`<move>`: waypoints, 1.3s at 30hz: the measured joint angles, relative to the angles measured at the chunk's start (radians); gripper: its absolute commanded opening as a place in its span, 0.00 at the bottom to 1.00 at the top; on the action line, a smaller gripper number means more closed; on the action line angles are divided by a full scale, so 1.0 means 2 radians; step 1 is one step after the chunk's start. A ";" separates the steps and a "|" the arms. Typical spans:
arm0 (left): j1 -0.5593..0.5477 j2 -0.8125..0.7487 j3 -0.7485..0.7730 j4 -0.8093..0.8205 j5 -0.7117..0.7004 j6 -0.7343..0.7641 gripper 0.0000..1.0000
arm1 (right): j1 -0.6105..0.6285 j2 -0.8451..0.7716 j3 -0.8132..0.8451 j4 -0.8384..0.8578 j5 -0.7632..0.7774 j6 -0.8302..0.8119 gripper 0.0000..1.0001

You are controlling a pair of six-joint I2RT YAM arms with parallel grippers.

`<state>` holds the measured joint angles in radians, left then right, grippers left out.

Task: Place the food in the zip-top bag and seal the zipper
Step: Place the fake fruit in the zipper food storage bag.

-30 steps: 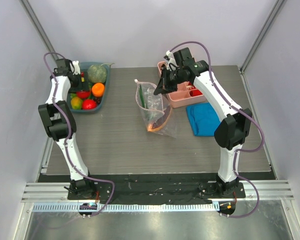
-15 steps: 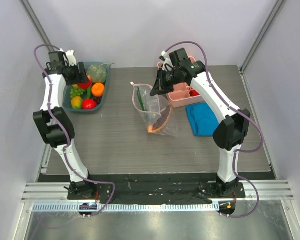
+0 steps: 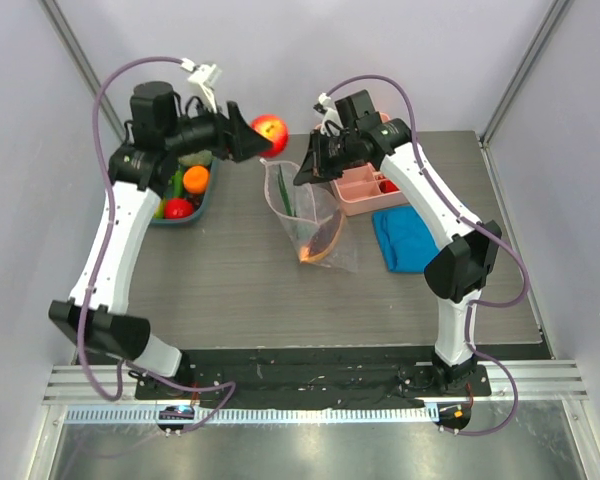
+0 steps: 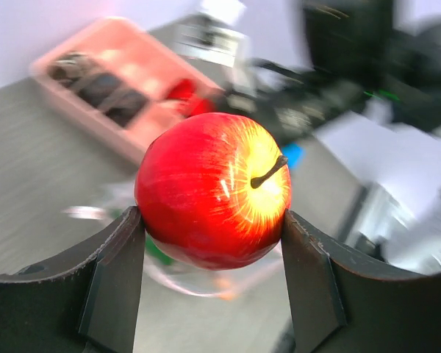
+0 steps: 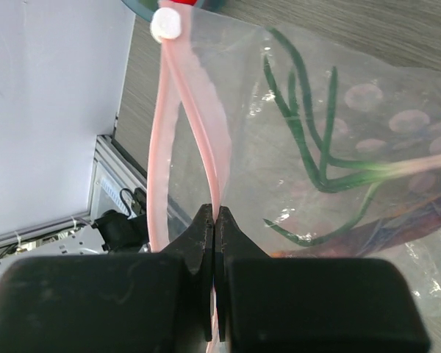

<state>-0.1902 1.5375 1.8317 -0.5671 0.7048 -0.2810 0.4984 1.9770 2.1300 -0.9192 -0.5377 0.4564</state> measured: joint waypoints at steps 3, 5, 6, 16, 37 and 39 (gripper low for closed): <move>-0.048 -0.037 -0.034 0.006 0.013 -0.005 0.43 | 0.000 0.000 0.008 0.002 -0.001 0.008 0.01; -0.070 -0.049 -0.058 0.007 0.011 -0.005 0.43 | 0.000 0.000 0.011 0.004 -0.003 0.013 0.01; -0.076 -0.049 -0.067 0.006 0.009 -0.004 0.42 | 0.000 0.000 0.012 0.004 -0.004 0.014 0.01; -0.080 0.006 -0.097 -0.076 -0.056 0.035 0.44 | -0.008 -0.007 0.017 0.004 -0.002 0.023 0.01; -0.105 0.003 0.017 -0.146 -0.149 0.104 1.00 | -0.023 -0.044 0.006 0.048 -0.048 0.048 0.01; -0.068 -0.009 0.011 -0.122 -0.135 0.080 1.00 | -0.029 -0.044 -0.012 0.048 -0.042 0.050 0.01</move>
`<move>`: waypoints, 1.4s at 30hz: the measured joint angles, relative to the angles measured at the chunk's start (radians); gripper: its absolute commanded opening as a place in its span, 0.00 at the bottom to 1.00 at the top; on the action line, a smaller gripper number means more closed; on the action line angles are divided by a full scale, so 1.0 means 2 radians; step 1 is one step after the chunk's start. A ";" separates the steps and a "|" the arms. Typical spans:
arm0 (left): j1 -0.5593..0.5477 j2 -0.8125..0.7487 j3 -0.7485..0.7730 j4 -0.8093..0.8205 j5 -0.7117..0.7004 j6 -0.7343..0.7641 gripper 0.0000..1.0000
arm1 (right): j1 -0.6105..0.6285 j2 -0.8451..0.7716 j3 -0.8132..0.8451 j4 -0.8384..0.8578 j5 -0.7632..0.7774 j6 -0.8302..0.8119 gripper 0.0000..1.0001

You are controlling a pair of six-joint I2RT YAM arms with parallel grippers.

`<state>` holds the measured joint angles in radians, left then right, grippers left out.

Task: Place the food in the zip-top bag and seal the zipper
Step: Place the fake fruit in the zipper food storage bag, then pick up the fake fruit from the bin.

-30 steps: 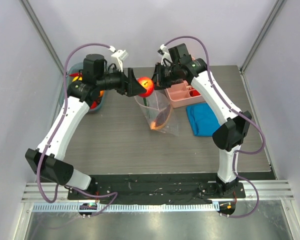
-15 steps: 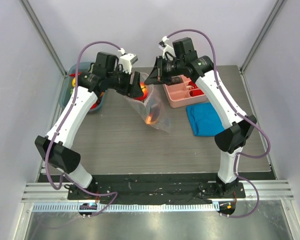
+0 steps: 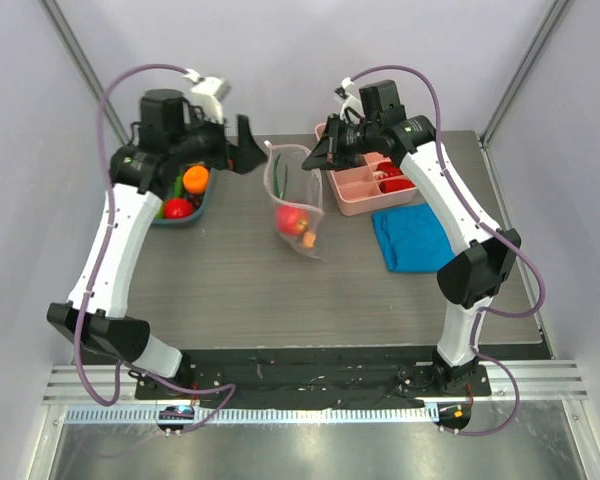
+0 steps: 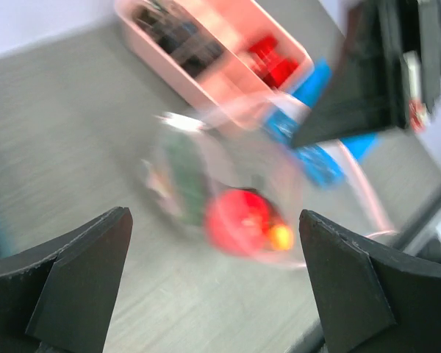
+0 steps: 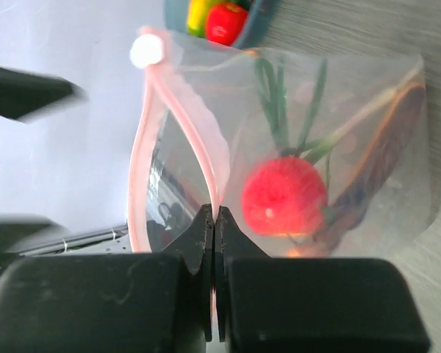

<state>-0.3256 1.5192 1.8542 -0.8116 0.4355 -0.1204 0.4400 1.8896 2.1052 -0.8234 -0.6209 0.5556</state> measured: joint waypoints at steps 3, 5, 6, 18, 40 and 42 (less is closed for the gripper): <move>0.060 -0.018 -0.010 0.035 0.005 -0.027 1.00 | -0.006 0.001 -0.011 -0.004 0.004 0.002 0.01; 0.097 -0.026 -0.021 0.053 -0.002 -0.032 1.00 | -0.008 0.001 -0.011 -0.003 0.005 0.002 0.01; 0.117 -0.027 -0.026 0.059 -0.004 -0.035 0.99 | -0.008 0.001 -0.011 -0.002 0.005 0.002 0.01; 0.210 0.180 -0.015 0.149 -0.100 -0.027 0.97 | -0.007 0.001 -0.012 -0.001 0.008 0.000 0.01; 0.162 0.426 0.115 0.357 -0.015 0.322 0.74 | -0.008 0.001 -0.031 0.004 0.013 -0.005 0.01; 0.160 0.446 0.125 0.360 -0.005 0.346 0.75 | -0.009 0.001 -0.031 0.004 0.013 -0.005 0.01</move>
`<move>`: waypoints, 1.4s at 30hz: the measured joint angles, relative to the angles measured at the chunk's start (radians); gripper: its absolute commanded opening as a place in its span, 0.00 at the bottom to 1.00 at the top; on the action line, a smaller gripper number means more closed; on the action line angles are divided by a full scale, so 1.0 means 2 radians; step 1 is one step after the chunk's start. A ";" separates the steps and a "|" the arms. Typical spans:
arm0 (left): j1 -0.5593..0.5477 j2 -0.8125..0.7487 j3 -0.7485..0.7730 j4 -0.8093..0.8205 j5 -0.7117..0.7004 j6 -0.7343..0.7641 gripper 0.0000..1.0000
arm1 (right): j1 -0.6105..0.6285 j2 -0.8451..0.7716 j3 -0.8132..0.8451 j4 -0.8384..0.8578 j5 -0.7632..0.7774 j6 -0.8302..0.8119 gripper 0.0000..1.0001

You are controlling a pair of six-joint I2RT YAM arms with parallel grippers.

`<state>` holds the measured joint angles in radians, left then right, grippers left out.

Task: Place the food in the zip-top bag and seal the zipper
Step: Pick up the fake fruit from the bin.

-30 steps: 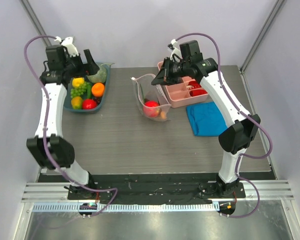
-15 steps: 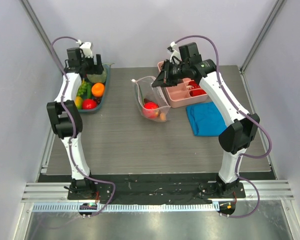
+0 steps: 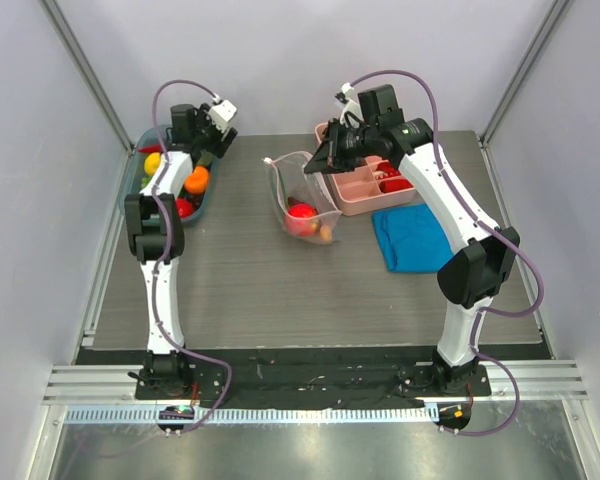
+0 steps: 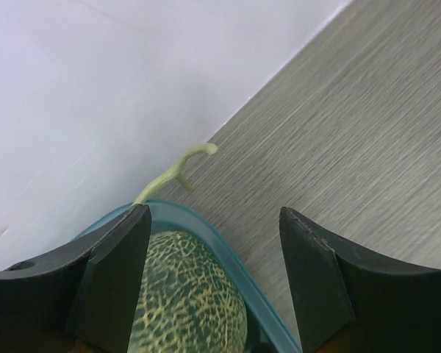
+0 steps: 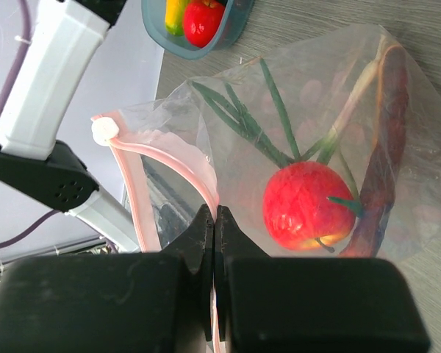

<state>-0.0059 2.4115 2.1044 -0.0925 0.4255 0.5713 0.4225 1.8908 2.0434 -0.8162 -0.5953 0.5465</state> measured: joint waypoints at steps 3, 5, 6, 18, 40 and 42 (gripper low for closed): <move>-0.001 0.029 0.019 0.001 0.006 0.033 0.75 | -0.001 0.000 0.000 0.000 0.001 0.000 0.01; -0.003 0.045 0.028 0.006 0.004 0.056 0.76 | -0.001 0.000 0.000 0.000 0.001 0.000 0.01; -0.004 0.049 0.028 0.010 0.001 0.066 0.77 | -0.001 0.000 0.000 0.000 0.002 0.001 0.01; -0.030 0.137 0.118 0.054 -0.038 0.132 0.43 | -0.007 0.000 0.000 0.000 0.003 0.001 0.01; -0.025 -0.003 -0.013 0.167 -0.055 0.069 0.00 | -0.013 0.000 -0.001 0.001 -0.001 0.003 0.01; -0.022 -0.030 -0.021 0.175 -0.054 0.059 0.00 | -0.013 0.000 -0.001 0.001 -0.001 0.003 0.01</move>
<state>-0.0490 2.3524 2.0628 0.2584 0.3168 0.6899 0.3969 1.8915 2.0415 -0.8143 -0.5976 0.5526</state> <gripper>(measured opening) 0.073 0.020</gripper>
